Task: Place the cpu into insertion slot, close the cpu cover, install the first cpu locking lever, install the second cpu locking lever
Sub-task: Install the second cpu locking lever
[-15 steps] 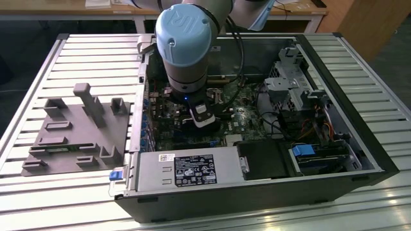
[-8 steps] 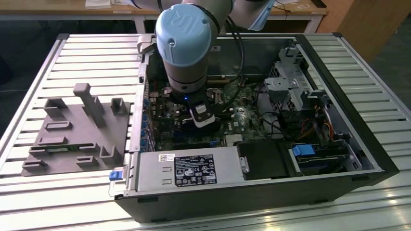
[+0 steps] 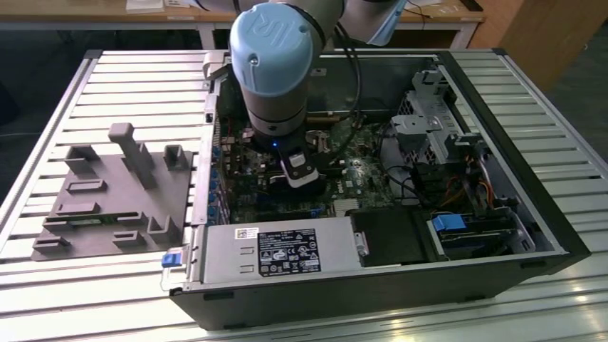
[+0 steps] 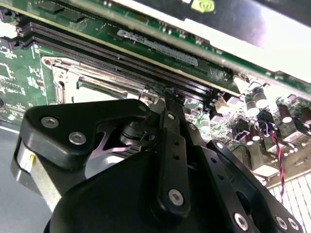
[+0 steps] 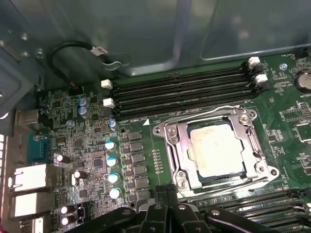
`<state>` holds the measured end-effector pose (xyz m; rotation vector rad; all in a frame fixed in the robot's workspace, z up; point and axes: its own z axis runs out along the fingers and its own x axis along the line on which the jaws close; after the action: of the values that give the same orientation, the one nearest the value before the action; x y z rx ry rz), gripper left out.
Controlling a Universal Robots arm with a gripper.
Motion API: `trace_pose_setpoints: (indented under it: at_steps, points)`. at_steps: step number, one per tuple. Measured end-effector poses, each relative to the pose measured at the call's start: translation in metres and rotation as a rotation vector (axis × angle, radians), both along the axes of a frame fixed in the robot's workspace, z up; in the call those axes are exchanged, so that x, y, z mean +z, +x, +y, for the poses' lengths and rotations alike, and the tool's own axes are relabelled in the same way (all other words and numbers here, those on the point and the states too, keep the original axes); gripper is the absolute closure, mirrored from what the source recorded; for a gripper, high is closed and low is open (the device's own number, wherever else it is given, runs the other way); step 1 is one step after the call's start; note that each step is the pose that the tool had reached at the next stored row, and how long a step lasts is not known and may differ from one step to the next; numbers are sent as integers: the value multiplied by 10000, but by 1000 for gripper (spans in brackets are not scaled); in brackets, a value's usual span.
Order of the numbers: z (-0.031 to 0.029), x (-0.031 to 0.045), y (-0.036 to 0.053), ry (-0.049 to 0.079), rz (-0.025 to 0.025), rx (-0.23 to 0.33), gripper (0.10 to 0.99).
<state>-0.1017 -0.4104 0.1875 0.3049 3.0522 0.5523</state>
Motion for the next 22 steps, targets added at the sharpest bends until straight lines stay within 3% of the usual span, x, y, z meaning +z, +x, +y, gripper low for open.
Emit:
trace_pose_setpoints:
  at_steps: [14,17,22]
  points:
    - [0,257,12,-17,-1,-4,980]
    - [1,292,34,-119,5,-29,980]
    - [0,328,118,-415,58,-72,980]
